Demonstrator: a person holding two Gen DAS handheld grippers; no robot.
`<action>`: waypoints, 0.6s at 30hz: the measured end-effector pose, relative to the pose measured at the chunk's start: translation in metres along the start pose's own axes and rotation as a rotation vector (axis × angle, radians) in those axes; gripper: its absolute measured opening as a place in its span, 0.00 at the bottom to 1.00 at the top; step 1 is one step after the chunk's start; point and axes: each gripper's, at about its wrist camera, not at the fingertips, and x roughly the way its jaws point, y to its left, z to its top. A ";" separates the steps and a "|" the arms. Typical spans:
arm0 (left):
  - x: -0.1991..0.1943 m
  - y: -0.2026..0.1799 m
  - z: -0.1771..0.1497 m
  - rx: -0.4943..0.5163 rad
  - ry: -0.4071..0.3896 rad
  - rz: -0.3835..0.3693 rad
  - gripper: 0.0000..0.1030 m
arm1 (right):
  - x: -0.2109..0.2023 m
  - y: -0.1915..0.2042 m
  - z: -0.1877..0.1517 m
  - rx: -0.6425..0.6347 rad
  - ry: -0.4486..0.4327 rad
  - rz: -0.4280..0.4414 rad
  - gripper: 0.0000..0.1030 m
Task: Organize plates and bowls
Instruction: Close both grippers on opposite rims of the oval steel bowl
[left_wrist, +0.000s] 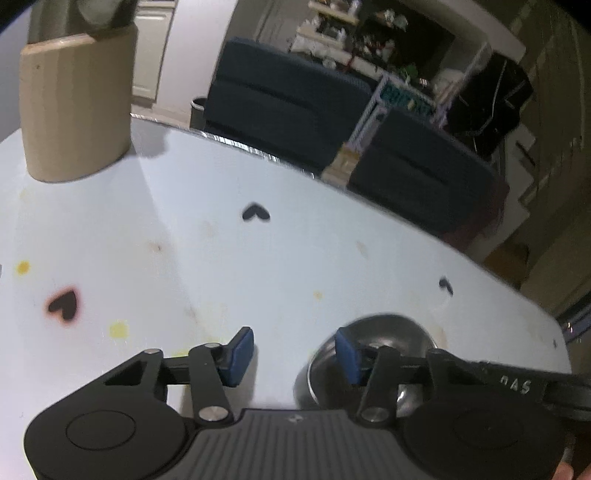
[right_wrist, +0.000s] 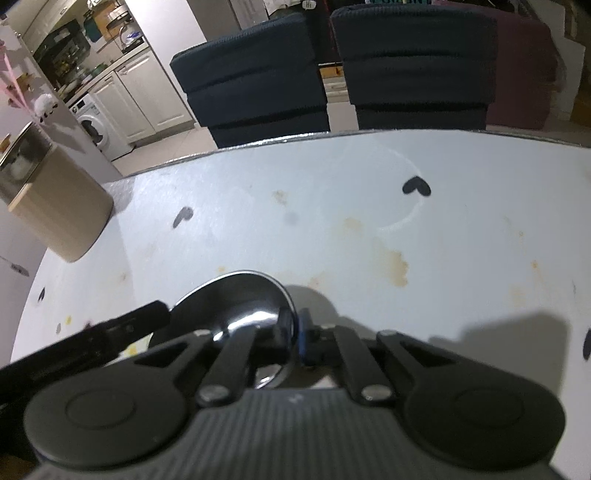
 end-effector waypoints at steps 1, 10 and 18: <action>0.001 0.000 -0.001 0.003 0.012 -0.006 0.44 | -0.001 0.000 0.000 0.003 0.001 -0.001 0.04; 0.006 -0.010 -0.008 0.064 0.122 -0.017 0.23 | -0.010 0.002 -0.011 0.017 -0.001 -0.019 0.04; 0.003 -0.020 -0.012 0.101 0.146 -0.025 0.10 | -0.019 -0.002 -0.020 0.014 -0.004 -0.039 0.04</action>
